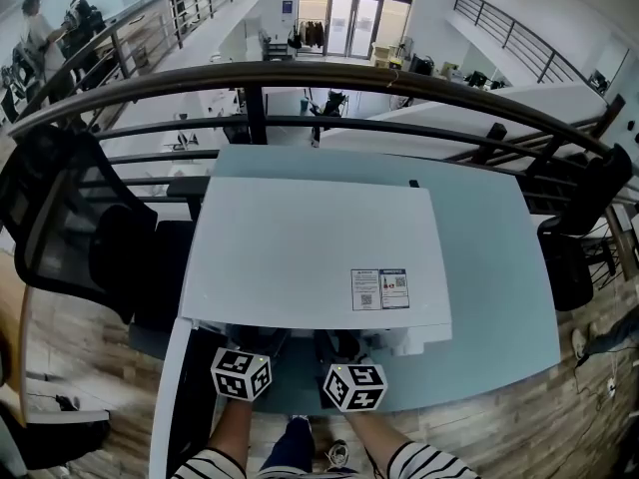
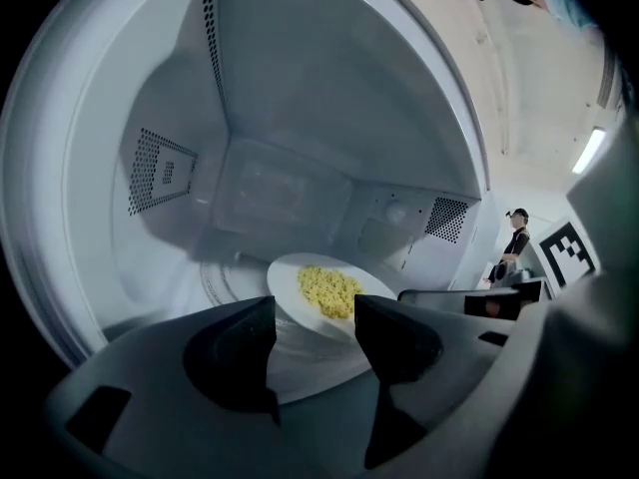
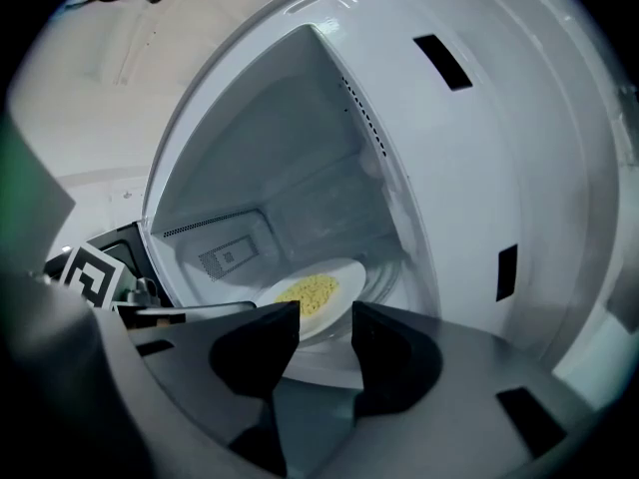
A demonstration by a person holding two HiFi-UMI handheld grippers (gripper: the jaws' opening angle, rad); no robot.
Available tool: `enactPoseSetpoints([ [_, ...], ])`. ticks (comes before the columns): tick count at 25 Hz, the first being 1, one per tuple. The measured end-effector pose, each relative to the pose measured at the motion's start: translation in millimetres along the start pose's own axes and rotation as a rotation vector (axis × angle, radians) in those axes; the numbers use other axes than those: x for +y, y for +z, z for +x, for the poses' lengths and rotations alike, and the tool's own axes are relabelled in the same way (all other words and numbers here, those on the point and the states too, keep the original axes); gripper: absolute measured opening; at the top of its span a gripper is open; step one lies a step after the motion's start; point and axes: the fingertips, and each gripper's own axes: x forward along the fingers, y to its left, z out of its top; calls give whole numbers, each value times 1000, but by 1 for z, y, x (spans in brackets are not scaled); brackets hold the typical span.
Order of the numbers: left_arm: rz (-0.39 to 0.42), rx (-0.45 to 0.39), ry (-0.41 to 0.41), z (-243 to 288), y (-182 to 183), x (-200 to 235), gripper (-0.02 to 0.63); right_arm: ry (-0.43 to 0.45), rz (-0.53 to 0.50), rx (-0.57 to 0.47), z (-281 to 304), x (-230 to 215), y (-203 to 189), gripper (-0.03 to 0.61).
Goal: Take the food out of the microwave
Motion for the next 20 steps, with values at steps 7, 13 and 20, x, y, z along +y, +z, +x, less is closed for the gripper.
enactPoseSetpoints([
  [7,7,14,-14,6,0,-2,227,1,-19,18,7,2,-2,156],
  [13,-33,-4,-28,1,0,-6,227,16,-23,25,4,4,-2,156],
  [20,-47,-10,-25,-18,-6,-18,227,38,-12,23,-13,9,-3,156],
])
